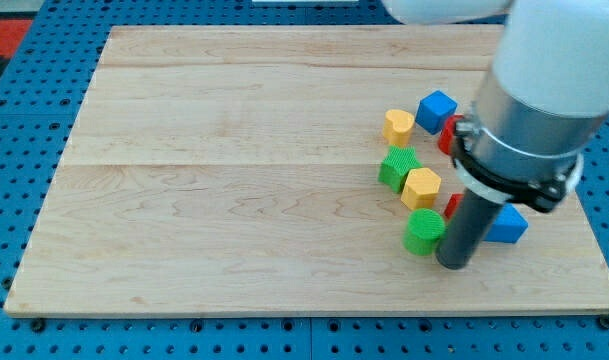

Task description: Push the yellow hexagon to the bottom center

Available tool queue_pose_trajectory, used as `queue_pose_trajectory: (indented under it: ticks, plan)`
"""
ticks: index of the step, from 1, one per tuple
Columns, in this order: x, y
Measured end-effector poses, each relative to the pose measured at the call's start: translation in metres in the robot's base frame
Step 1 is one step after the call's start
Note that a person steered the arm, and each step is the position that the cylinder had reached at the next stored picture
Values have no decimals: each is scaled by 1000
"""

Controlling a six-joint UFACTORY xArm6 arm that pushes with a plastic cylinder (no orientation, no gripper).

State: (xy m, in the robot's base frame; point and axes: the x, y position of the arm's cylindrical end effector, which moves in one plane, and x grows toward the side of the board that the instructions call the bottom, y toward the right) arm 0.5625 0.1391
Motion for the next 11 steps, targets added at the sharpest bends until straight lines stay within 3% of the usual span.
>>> queue_pose_trajectory:
  ticks: [6, 8, 9, 10, 11]
  plan:
    - [2, 29]
    - [3, 92]
    - [-31, 98]
    - [-67, 85]
    - [-73, 16]
